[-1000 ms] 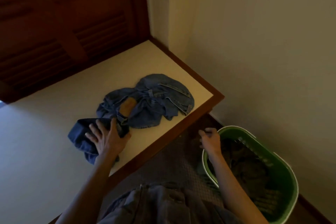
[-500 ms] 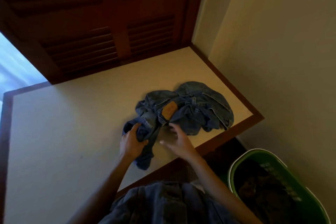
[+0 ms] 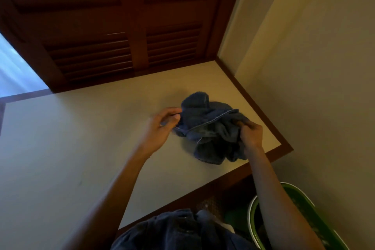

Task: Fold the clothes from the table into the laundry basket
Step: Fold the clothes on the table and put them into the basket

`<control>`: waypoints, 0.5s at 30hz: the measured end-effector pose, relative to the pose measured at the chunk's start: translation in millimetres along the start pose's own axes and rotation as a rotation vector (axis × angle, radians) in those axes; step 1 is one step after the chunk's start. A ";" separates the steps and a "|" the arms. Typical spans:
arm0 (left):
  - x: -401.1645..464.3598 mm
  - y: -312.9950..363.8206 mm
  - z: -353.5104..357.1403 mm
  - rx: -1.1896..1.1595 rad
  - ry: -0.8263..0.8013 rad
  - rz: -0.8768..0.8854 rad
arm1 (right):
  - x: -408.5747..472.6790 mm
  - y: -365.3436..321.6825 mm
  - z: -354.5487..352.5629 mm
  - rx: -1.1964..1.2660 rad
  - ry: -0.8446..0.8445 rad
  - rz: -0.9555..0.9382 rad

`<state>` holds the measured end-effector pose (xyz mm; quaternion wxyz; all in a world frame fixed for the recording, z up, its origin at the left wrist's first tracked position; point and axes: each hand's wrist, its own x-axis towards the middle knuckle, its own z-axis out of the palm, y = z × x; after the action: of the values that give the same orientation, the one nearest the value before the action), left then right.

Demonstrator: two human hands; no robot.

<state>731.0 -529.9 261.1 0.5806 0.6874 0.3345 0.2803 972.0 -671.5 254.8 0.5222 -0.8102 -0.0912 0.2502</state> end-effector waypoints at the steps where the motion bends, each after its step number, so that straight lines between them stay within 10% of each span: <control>1: 11.0 -9.1 5.2 0.149 0.012 0.049 | 10.6 12.1 -4.5 -0.186 0.042 0.018; 9: 45.0 -89.1 109.0 0.908 -0.451 -0.084 | 50.9 61.5 -19.7 -0.504 0.157 0.057; 15: 44.5 -104.7 124.9 1.056 -0.513 -0.173 | 95.2 75.5 -47.8 -0.105 0.048 0.394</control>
<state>841.1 -560.5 136.6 0.2431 0.8992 0.3326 -0.1475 1069.1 -703.9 173.7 0.4222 -0.8442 0.0689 0.3230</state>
